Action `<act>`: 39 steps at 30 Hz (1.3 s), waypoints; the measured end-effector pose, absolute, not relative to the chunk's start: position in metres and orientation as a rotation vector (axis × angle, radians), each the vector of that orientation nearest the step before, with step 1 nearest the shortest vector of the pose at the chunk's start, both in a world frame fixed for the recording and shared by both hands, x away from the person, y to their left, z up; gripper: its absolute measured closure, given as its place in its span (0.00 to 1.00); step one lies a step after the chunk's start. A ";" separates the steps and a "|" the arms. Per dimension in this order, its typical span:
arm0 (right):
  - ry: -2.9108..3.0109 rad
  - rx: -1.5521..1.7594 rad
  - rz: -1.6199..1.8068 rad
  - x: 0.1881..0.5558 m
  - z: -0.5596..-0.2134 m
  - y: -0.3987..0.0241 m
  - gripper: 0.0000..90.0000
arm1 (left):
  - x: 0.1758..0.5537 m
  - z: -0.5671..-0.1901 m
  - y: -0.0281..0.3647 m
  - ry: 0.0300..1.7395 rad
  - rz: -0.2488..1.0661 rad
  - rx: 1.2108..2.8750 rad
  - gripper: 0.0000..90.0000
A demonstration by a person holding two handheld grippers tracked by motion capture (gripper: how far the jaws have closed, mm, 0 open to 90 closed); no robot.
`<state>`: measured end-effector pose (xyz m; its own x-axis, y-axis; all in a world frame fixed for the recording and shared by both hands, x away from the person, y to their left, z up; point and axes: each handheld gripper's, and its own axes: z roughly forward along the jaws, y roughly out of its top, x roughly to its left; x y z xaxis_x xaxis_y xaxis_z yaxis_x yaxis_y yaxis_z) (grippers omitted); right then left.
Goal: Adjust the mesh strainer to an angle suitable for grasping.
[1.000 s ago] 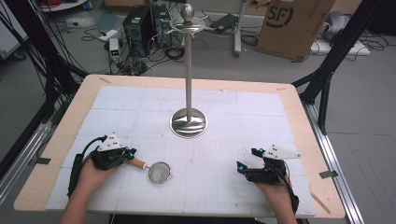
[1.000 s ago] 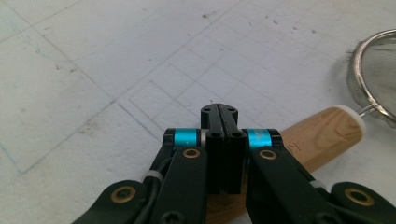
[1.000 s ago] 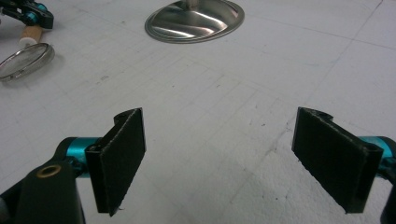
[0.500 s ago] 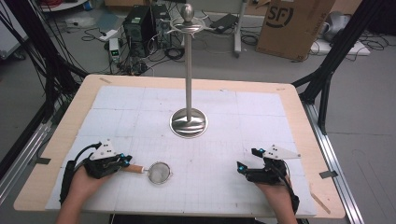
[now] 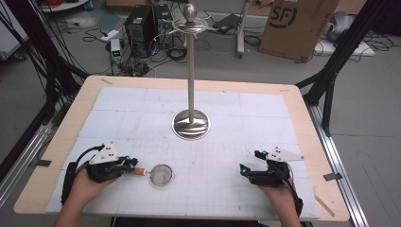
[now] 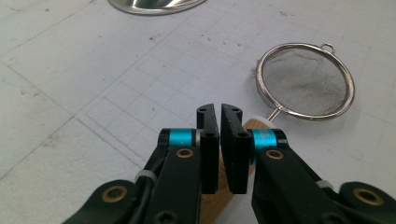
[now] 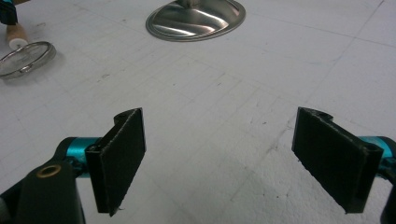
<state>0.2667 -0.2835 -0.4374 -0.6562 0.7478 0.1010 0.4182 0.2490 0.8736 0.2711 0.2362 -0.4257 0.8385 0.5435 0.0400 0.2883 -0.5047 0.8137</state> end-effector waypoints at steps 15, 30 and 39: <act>2.191 1.077 1.371 0.267 -0.437 -0.283 0.18 | 0.270 -0.421 0.234 0.510 0.323 2.211 0.62; 2.198 1.082 1.362 0.267 -0.439 -0.283 0.18 | 0.279 -0.437 0.222 0.492 0.274 2.328 0.55; 2.204 1.082 1.354 0.267 -0.439 -0.282 0.18 | 0.278 -0.438 0.215 0.478 0.223 2.334 0.60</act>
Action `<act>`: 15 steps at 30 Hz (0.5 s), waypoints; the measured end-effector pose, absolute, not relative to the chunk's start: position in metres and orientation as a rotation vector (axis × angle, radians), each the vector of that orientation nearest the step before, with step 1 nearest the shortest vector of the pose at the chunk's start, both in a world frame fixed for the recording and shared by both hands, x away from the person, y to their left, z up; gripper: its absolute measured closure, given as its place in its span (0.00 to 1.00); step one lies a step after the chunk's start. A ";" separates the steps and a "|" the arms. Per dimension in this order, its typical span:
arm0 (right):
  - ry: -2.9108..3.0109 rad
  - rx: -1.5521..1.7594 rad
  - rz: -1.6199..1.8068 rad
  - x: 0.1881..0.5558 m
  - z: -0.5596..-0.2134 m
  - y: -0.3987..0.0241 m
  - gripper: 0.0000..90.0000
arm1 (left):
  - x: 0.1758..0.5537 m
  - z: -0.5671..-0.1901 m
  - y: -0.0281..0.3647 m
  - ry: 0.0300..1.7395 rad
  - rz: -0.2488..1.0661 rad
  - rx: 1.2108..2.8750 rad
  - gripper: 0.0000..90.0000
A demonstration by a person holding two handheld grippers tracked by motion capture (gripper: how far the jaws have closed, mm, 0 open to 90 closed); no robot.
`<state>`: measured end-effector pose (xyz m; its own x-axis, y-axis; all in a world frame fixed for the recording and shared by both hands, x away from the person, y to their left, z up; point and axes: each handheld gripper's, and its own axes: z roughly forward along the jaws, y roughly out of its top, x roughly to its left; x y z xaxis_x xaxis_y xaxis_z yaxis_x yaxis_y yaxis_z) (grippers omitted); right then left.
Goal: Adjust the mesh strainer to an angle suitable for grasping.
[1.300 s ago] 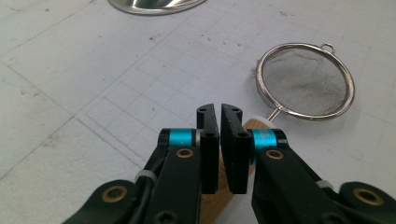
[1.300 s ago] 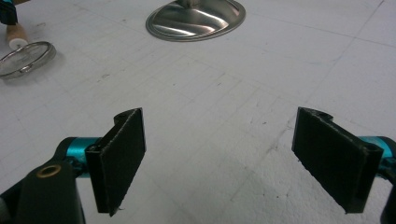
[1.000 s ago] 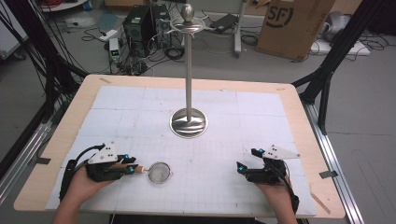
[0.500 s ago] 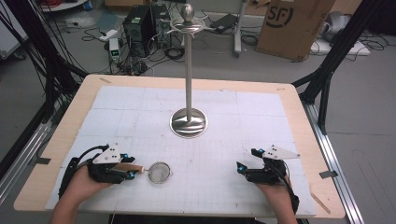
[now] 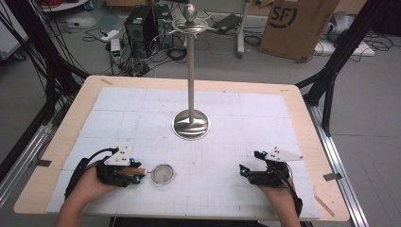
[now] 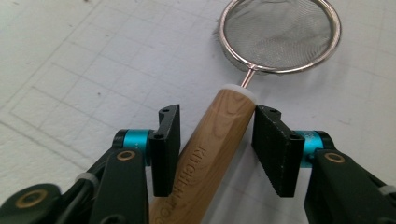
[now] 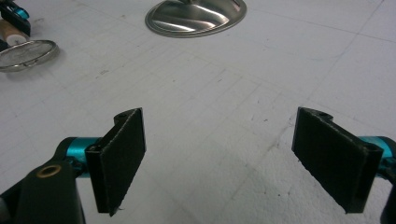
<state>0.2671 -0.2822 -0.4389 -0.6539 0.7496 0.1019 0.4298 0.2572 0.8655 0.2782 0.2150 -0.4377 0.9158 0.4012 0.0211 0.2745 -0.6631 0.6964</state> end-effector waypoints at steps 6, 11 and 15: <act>2.195 1.091 1.357 0.267 -0.439 -0.283 0.18 | 0.276 -0.438 0.203 0.442 0.226 2.334 0.77; 2.193 1.088 1.360 0.267 -0.438 -0.283 0.18 | 0.276 -0.438 0.196 0.446 0.274 2.330 0.77; 2.195 1.091 1.360 0.267 -0.438 -0.284 0.18 | 0.278 -0.439 0.189 0.462 0.286 2.317 0.77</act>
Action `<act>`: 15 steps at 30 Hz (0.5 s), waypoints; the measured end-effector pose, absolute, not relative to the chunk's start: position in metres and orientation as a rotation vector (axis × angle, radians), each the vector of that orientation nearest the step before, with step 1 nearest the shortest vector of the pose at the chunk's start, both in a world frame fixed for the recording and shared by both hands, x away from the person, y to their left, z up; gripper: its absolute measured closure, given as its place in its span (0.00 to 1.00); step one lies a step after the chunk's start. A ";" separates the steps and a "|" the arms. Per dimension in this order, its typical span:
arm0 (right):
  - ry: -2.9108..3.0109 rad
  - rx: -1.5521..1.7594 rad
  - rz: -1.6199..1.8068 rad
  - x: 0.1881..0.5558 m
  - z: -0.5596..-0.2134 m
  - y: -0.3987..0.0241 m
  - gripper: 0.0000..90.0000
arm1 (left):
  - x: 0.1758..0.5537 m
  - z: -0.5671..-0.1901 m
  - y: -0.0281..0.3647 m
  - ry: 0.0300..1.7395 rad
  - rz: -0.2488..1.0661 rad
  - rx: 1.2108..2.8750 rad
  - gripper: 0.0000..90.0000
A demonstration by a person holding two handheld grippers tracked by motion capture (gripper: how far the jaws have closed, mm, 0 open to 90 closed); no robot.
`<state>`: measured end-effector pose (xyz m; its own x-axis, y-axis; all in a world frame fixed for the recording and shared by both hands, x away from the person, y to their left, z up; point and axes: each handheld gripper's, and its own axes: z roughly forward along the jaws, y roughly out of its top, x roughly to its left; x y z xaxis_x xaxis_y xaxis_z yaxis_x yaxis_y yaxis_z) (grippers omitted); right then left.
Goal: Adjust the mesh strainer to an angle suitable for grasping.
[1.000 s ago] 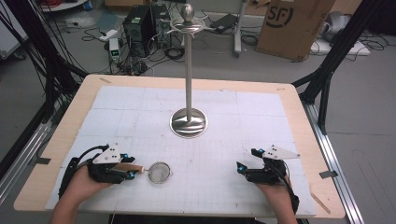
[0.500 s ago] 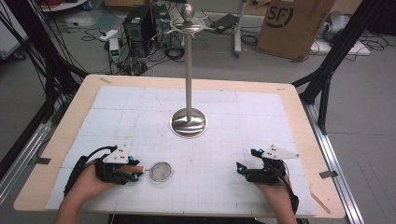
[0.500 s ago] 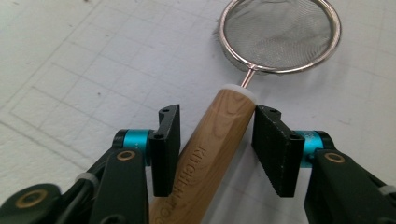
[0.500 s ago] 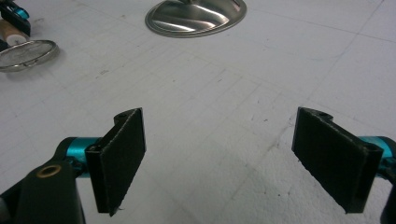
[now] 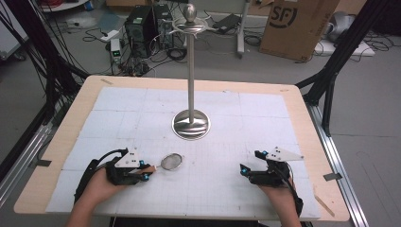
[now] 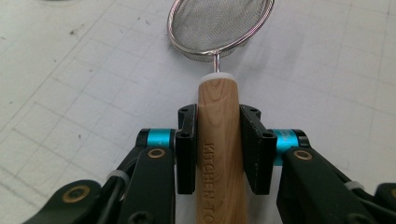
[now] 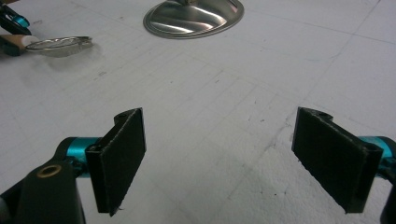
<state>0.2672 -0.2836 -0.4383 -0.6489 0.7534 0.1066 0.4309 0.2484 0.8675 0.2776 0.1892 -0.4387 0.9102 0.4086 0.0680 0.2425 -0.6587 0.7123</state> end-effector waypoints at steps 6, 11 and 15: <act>2.189 1.089 1.361 0.267 -0.438 -0.285 0.18 | 0.276 -0.438 0.189 0.464 0.265 2.309 0.71; 2.191 1.086 1.362 0.267 -0.437 -0.285 0.18 | 0.275 -0.436 0.196 0.472 0.260 2.290 0.70; 2.189 1.089 1.366 0.266 -0.437 -0.285 0.18 | 0.273 -0.435 0.201 0.468 0.259 2.296 0.70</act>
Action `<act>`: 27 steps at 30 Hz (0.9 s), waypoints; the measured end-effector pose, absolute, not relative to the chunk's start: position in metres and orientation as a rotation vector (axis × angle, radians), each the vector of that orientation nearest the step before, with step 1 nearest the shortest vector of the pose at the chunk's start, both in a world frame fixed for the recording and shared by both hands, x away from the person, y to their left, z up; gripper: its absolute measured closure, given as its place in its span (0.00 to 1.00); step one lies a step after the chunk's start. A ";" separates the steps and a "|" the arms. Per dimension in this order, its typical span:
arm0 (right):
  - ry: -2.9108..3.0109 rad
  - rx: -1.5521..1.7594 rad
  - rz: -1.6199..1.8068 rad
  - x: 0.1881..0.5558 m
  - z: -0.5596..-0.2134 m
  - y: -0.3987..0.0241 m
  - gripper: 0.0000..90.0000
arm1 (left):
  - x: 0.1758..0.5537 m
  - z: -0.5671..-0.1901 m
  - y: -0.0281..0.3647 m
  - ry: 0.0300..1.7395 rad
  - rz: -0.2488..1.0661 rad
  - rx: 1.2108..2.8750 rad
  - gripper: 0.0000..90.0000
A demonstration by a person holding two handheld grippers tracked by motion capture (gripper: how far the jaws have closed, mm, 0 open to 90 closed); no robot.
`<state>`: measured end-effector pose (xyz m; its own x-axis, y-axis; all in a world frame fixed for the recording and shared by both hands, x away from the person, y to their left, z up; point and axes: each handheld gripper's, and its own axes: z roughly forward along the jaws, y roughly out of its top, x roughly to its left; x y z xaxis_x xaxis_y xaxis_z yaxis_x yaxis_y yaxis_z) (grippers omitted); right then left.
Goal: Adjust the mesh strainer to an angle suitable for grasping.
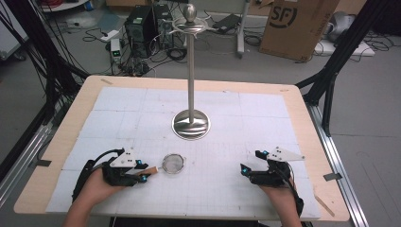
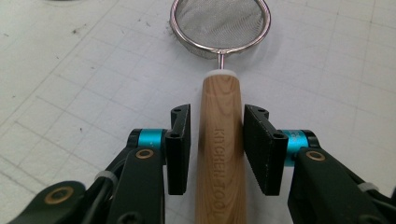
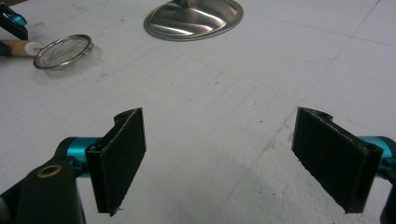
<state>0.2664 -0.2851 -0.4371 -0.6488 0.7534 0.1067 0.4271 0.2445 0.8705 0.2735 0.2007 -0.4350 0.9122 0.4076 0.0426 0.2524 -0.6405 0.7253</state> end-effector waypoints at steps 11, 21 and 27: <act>2.191 1.089 1.359 0.267 -0.438 -0.284 0.18 | 0.273 -0.438 0.201 0.439 0.241 2.310 0.74; 2.190 1.094 1.366 0.267 -0.438 -0.284 0.18 | 0.276 -0.437 0.188 0.407 0.218 2.312 0.75; 2.189 1.088 1.363 0.267 -0.438 -0.285 0.18 | 0.282 -0.435 0.173 0.382 0.209 2.312 0.75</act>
